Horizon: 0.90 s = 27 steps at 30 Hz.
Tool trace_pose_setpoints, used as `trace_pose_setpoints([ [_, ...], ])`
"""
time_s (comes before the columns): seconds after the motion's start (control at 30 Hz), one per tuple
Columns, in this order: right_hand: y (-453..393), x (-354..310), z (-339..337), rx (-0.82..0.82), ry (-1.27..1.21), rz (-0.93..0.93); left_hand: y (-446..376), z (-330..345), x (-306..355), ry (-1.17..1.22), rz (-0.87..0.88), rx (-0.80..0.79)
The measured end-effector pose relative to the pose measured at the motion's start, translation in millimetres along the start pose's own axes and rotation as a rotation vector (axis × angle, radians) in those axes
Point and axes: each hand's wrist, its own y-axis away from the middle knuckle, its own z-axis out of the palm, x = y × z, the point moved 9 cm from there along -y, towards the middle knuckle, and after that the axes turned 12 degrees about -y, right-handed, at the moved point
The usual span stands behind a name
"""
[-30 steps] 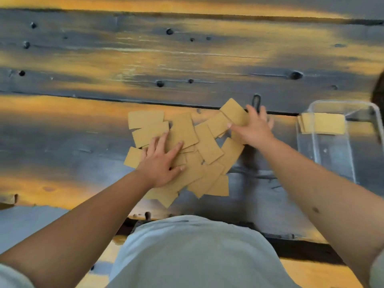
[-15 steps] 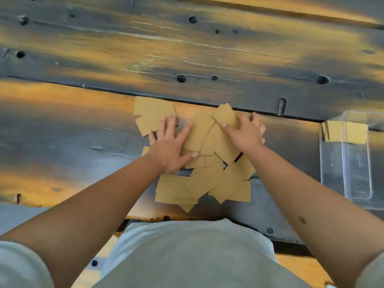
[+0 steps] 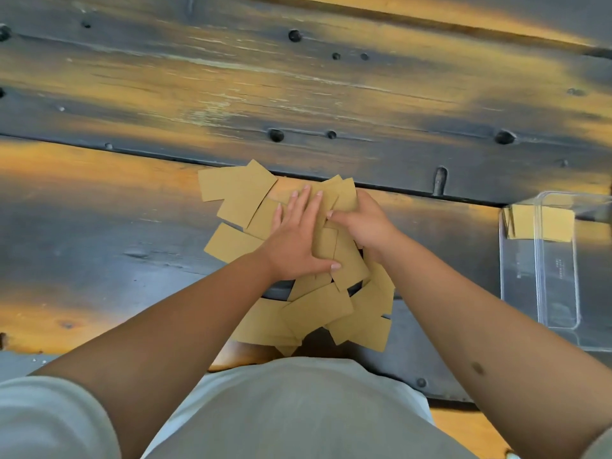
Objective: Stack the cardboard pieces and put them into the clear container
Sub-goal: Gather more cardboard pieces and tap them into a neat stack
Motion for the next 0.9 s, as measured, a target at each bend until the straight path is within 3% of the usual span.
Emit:
trace_pose_setpoints([
  [0.23,5.0,-1.1,18.0,-0.062,-0.035,-0.058,10.1,-9.8,0.7,0.248,0.006,0.065],
  [0.4,8.4,11.3,26.6,-0.058,-0.095,0.014,16.1,-6.0,3.2,0.338,-0.015,0.031],
  [0.57,10.4,8.2,17.5,0.129,0.044,-0.094,21.4,-6.3,4.5,0.405,-0.012,0.012],
  [0.7,16.1,4.0,5.8,0.194,-0.005,-0.151,31.2,-2.6,-3.0,0.240,0.020,0.023],
  [0.83,22.2,4.6,-13.5,0.221,-0.125,-0.148,48.4,25.1,-16.5,-0.196,0.022,-0.064],
  [0.9,26.0,4.3,-23.1,0.229,-0.137,-0.147,54.5,34.0,-16.1,-0.282,0.029,-0.080],
])
